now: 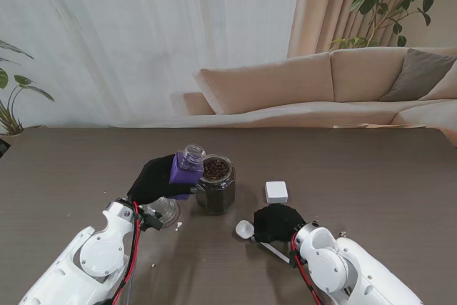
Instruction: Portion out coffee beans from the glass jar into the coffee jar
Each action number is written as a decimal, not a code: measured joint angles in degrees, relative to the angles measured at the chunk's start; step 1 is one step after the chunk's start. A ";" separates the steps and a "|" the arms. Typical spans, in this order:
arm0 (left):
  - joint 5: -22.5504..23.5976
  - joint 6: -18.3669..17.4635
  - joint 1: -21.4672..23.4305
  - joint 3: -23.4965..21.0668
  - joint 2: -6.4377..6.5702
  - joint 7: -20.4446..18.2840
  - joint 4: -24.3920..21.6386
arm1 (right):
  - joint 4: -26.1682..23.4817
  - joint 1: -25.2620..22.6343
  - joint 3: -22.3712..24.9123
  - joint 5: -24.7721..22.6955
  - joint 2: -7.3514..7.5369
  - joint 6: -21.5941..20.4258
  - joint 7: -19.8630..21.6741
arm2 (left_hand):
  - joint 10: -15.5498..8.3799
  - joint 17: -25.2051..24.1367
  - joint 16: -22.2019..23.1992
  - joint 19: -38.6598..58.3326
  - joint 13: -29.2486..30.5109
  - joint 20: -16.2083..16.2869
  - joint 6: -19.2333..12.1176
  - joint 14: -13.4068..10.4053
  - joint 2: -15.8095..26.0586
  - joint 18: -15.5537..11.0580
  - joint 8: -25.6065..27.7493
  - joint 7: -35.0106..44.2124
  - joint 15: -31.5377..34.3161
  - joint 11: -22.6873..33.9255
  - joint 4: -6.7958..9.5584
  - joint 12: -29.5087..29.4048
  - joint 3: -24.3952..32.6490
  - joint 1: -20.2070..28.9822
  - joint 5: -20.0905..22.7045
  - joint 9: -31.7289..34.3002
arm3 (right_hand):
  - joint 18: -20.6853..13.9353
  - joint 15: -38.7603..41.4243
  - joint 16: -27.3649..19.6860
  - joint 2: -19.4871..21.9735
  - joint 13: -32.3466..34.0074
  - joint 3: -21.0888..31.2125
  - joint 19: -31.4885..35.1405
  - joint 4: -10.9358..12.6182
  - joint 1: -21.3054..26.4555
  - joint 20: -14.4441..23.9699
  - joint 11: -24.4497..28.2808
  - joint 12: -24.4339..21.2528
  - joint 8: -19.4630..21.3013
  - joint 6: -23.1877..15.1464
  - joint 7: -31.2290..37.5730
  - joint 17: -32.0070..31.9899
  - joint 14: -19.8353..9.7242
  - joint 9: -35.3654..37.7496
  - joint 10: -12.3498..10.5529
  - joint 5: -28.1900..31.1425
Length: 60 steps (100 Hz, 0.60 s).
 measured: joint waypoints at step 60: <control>0.27 0.57 0.41 -0.18 0.02 -0.05 -0.81 | 0.73 9.35 -2.58 -13.08 0.62 7.52 -1.26 | 0.00 0.00 0.00 0.00 0.00 0.00 0.00 0.00 0.00 0.00 0.00 0.00 0.00 0.00 0.00 0.00 0.00 0.00 0.00 0.00 | 0.46 6.43 0.78 -0.39 -4.70 -4.89 -0.19 0.77 -0.01 0.76 5.25 1.59 -5.83 -6.17 -11.93 0.02 0.68 -8.29 -0.29 -22.12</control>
